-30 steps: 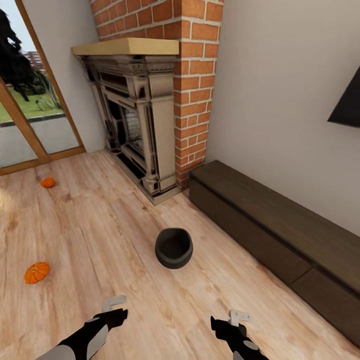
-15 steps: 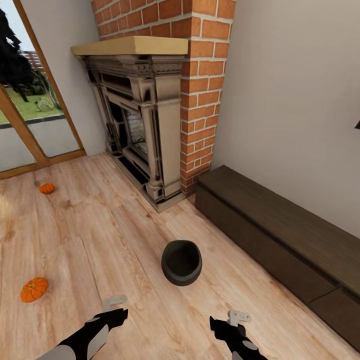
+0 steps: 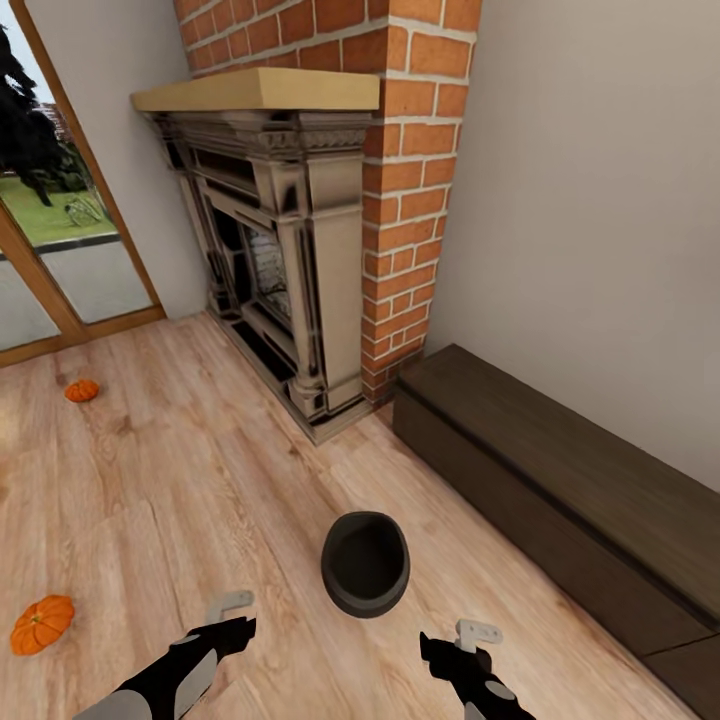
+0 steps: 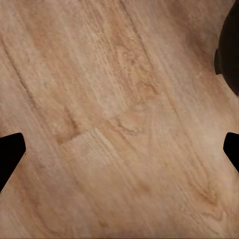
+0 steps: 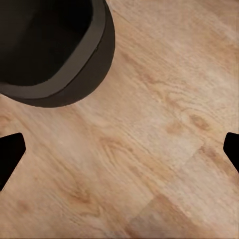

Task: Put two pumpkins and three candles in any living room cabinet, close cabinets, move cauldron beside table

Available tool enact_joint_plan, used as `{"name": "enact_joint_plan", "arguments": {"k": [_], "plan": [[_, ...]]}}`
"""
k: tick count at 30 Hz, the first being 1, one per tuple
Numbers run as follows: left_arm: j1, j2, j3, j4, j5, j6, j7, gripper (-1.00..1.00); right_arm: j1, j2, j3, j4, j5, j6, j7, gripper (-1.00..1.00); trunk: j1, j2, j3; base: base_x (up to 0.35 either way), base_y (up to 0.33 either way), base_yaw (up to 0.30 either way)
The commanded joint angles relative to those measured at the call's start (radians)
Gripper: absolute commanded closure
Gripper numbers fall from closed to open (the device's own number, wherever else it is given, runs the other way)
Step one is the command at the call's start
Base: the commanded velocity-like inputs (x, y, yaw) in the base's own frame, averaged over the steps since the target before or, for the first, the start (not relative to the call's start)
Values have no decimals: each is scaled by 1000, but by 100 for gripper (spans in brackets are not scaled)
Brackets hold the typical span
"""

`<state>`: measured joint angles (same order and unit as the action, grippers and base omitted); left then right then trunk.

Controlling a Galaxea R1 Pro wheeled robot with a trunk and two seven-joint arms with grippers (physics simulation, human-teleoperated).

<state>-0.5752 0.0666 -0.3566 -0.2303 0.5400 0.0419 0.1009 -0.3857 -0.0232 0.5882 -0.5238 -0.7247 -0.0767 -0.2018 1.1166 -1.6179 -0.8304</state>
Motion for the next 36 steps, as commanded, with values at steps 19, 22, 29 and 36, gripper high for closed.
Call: {"name": "enact_joint_plan", "arguments": {"k": [19,22,29,36], "plan": [[0,-3,-13,-3,6,4,6,-100,-1,-1,8,-1,-11,-29,-6,-100,1,0,27,246,61,-65],[0,-3,-14,-3,0,5,6,-100,-1,-1,8,-1,-12,-29,-6,-100,1,0,28,51,-164,-14],[1,-3,-14,-3,-3,5,6,-100,-1,-1,8,-1,-11,-29,-5,-100,1,0,28,179,60,-11],[2,-2,-14,-3,-3,4,5,-100,-1,-1,8,-1,-11,-30,-5,-100,1,0,31,201,125,-181]]}}
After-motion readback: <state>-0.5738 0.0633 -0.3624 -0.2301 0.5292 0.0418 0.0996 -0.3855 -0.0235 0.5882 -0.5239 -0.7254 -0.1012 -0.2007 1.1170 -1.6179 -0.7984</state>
